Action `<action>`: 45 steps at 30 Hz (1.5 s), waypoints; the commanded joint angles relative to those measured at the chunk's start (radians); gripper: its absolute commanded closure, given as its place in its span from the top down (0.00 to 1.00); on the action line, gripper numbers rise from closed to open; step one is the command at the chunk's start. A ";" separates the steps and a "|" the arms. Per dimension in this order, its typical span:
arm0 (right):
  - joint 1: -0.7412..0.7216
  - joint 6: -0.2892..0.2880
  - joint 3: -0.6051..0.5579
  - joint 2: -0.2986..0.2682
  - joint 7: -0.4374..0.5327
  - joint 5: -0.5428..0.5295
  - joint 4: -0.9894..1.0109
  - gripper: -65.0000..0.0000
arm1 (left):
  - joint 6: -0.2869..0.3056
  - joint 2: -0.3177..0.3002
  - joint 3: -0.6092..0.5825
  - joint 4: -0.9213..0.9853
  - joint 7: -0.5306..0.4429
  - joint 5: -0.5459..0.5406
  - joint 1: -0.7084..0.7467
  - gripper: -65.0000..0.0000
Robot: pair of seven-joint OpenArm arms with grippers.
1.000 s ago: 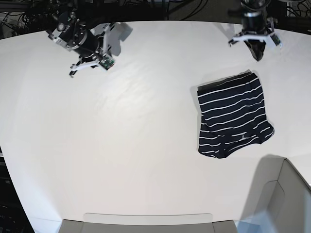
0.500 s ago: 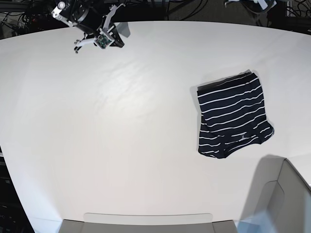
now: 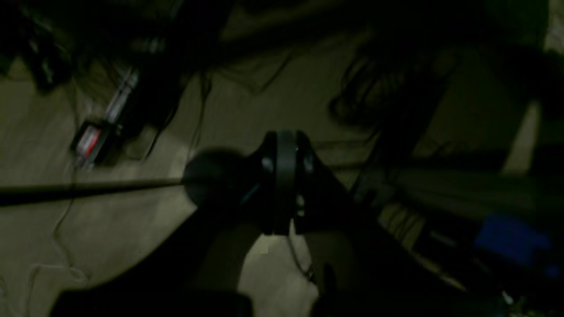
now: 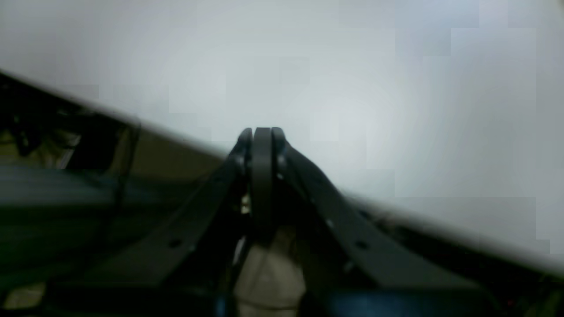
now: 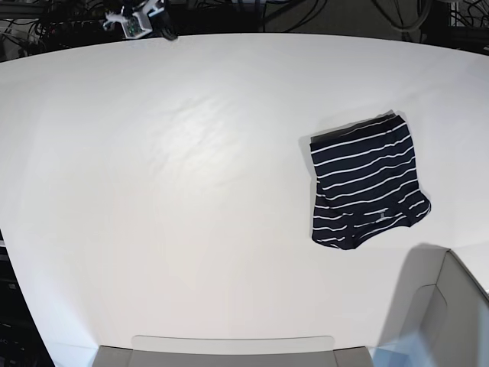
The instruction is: Fold the T-shirt properly
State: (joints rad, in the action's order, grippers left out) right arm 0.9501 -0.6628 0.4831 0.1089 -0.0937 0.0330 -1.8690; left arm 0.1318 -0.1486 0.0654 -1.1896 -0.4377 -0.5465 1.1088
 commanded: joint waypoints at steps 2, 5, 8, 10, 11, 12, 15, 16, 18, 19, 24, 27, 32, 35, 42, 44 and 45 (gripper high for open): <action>0.019 -0.004 0.035 -0.002 0.114 -0.012 0.110 0.01 | 0.036 0.016 0.000 0.107 -0.043 0.001 -0.028 0.00; 0.011 -0.004 0.068 -0.002 0.288 -0.012 0.325 0.01 | 0.099 0.022 0.003 0.307 -0.085 0.001 -0.112 0.00; -0.036 -0.004 0.101 -0.007 0.415 0.003 0.540 0.01 | 0.147 0.022 0.001 0.546 -0.135 0.001 -0.233 0.00; -0.082 -0.004 0.127 -0.011 0.444 0.048 0.650 0.01 | 0.179 0.022 0.001 0.695 -0.163 0.001 -0.313 0.00; -0.110 -0.004 0.145 -0.016 0.452 0.077 0.704 0.01 | 0.197 0.022 0.001 0.768 -0.175 0.001 -0.353 0.00; -0.138 -0.004 0.171 -0.028 0.460 0.107 0.757 0.01 | 0.214 0.022 0.001 0.845 -0.188 0.001 -0.395 0.00; -0.248 -0.004 0.245 -0.070 0.463 0.235 0.946 0.01 | 0.260 0.024 0.007 1.094 -0.232 -0.001 -0.534 0.00; -0.283 -0.004 0.273 -0.087 0.464 0.276 1.000 0.01 | 0.266 0.024 0.007 1.163 -0.249 -0.002 -0.574 0.00; -0.360 -0.004 0.332 -0.119 0.484 0.365 1.132 0.01 | 0.271 0.024 0.009 1.190 -0.293 -0.004 -0.655 0.00; -0.398 -0.002 0.363 -0.137 0.499 0.411 1.198 0.01 | 0.271 0.022 0.007 1.190 -0.313 -0.002 -0.689 0.00; -0.583 0.011 0.486 -0.257 0.512 0.664 1.497 0.01 | 0.271 0.017 -0.002 1.190 -0.260 0.003 -0.820 0.00; -0.655 0.125 0.523 -0.317 0.512 0.783 1.618 0.01 | 0.266 0.017 -0.039 1.190 -0.128 0.003 -0.862 0.00; -0.762 0.436 0.521 -0.355 0.424 1.049 1.736 0.01 | 0.216 0.001 -0.189 1.190 0.101 -0.004 -0.942 0.00; -0.839 0.564 0.521 -0.348 0.282 1.247 1.775 0.01 | 0.061 0.002 -0.207 1.190 0.106 -0.001 -0.970 0.00; -0.911 0.665 0.524 -0.328 0.211 1.353 1.819 0.01 | -0.083 0.010 -0.209 1.190 0.107 0.001 -1.002 0.00; -0.916 0.665 0.524 -0.308 0.209 1.353 1.816 0.01 | -0.085 0.008 -0.209 1.190 0.107 -0.002 -1.004 0.00; -0.916 0.665 0.523 -0.303 0.209 1.355 1.815 0.01 | -0.085 0.008 -0.209 1.190 0.107 -0.002 -1.005 0.00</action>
State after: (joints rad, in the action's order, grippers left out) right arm 0.0395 0.0021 1.0054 -0.2001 0.1043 1.3880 -0.0517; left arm 0.0486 -0.1383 -0.1394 0.0002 -0.3183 -0.5472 0.0994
